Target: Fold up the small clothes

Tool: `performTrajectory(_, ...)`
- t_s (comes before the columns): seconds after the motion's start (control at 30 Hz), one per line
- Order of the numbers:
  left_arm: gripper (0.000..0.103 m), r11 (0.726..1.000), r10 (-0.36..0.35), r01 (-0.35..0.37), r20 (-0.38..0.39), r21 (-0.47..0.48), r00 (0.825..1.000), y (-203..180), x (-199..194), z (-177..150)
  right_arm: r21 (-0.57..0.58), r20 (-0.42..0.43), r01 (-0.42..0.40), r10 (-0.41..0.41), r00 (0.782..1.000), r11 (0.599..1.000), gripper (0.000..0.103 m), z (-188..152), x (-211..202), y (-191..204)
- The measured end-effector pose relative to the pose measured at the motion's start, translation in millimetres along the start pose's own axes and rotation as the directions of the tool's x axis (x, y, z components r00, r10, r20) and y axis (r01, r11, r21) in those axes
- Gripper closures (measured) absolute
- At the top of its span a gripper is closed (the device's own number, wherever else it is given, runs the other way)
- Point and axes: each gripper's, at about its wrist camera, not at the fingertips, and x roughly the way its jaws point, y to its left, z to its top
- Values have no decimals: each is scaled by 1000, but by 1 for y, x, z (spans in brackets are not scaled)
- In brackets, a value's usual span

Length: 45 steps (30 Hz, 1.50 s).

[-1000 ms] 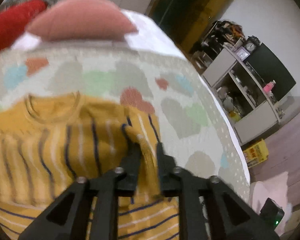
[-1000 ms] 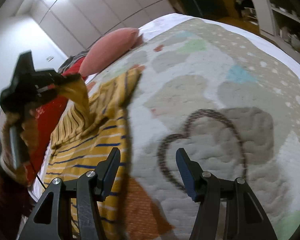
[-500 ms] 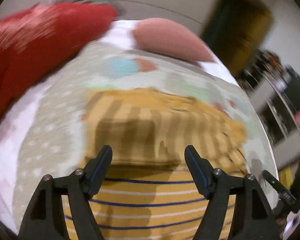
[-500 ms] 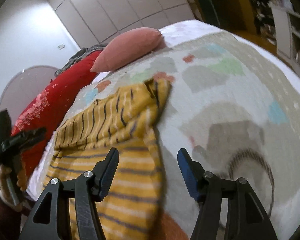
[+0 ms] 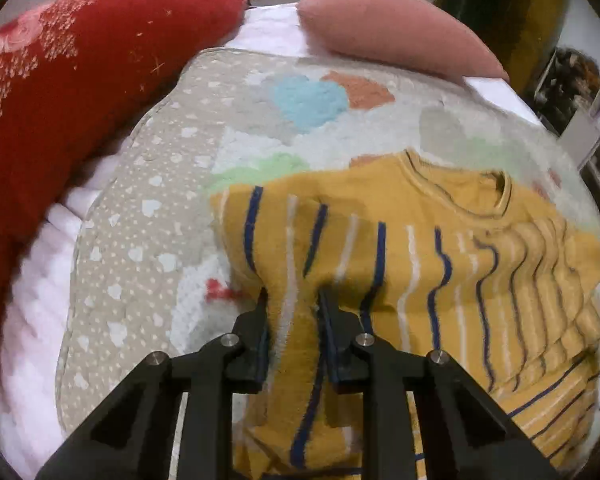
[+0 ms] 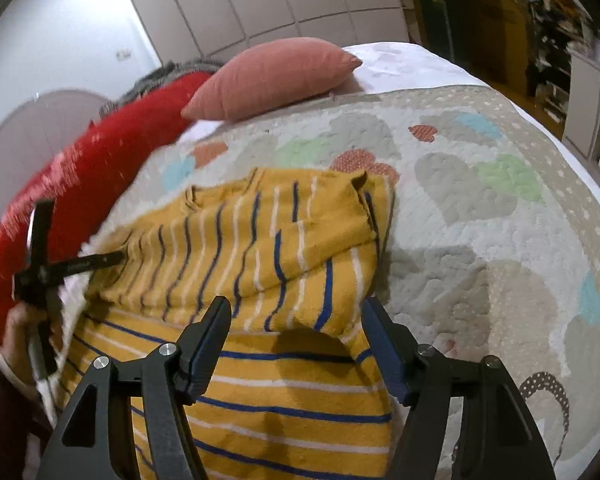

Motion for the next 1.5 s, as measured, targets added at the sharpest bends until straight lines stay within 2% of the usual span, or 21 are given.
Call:
performTrajectory(0.03, 88, 999, 7, -7, 2, -44, 1000, 14, -1, 4, -11, 2, 6, -6, 1000, 1000, 31, 1, 1, 1)
performTrajectory(0.1, 88, 996, 49, -48, 5, -78, 999, 30, 0, 7, -23, 10, 19, -19, 1000, 1000, 31, 4, 3, 0)
performTrajectory(0.13, 84, 994, 54, -54, 7, -93, 998, 38, 1, 7, -26, 10, 25, -25, 1000, 999, 31, 5, 6, -1)
performTrajectory(0.17, 73, 994, 30, -29, 6, -108, 1000, 45, 2, 5, -24, 5, 29, -29, 1000, 999, 31, 7, 10, -2)
performTrajectory(0.27, 54, 987, -30, 34, 24, -158, 999, 60, -4, -2, 19, -11, 24, -24, 1000, 1000, 31, 8, 19, -10)
performTrajectory(0.4, 45, 967, -121, 129, 50, -220, 991, 76, -31, -25, 74, -26, 11, -9, 1000, 997, 30, -4, 17, -24)
performTrajectory(0.47, 35, 954, -173, 185, 70, -237, 982, 80, -50, -46, 90, -33, 14, -11, 999, 996, 30, -16, 9, -33)
performTrajectory(0.6, 30, 914, -278, 288, 77, -285, 958, 80, -69, -87, 151, -62, -7, 16, 998, 989, 29, -46, -6, -55)
performTrajectory(0.67, 30, 898, -316, 319, 61, -302, 947, 77, -69, -108, 216, -91, -49, 70, 993, 975, 28, -66, -8, -68)
performTrajectory(0.77, 30, 872, -367, 360, 42, -332, 929, 69, -65, -136, 285, -72, -139, 166, 983, 948, 24, -86, -16, -76)
performTrajectory(0.8, 30, 862, -389, 385, 58, -330, 919, 64, -68, -147, 300, -69, -173, 202, 977, 938, 22, -89, -18, -76)
performTrajectory(0.87, 31, 858, -415, 415, 70, -302, 907, 56, -77, -159, 348, -64, -267, 307, 950, 899, 22, -99, -21, -76)
performTrajectory(0.9, 32, 847, -443, 445, 76, -289, 893, 51, -83, -167, 372, -69, -327, 377, 924, 869, 22, -105, -20, -75)
performTrajectory(0.97, 43, 828, -484, 484, 75, -284, 872, 47, -89, -181, 398, -74, -406, 470, 879, 823, 22, -117, -21, -72)
performTrajectory(1.03, 46, 809, -510, 509, 80, -294, 857, 46, -95, -197, 403, -75, -459, 529, 845, 792, 22, -130, -24, -67)
performTrajectory(1.13, 47, 778, -539, 542, 107, -319, 836, 48, -107, -224, 416, -71, -514, 590, 804, 750, 22, -146, -30, -63)
performTrajectory(1.2, 47, 757, -555, 559, 120, -337, 823, 48, -112, -239, 441, -77, -545, 635, 768, 713, 22, -161, -31, -60)
performTrajectory(1.23, 47, 740, -568, 572, 127, -355, 813, 47, -114, -251, 448, -80, -551, 645, 760, 704, 22, -167, -31, -59)
performTrajectory(1.3, 47, 727, -573, 577, 135, -372, 808, 44, -116, -266, 458, -87, -557, 659, 747, 693, 22, -179, -32, -57)
performTrajectory(1.4, 47, 727, -564, 573, 146, -380, 813, 39, -117, -286, 469, -91, -556, 663, 743, 687, 22, -190, -34, -54)
performTrajectory(1.5, 47, 738, -554, 566, 147, -368, 819, 42, -120, -298, 474, -103, -548, 661, 743, 690, 22, -194, -32, -48)
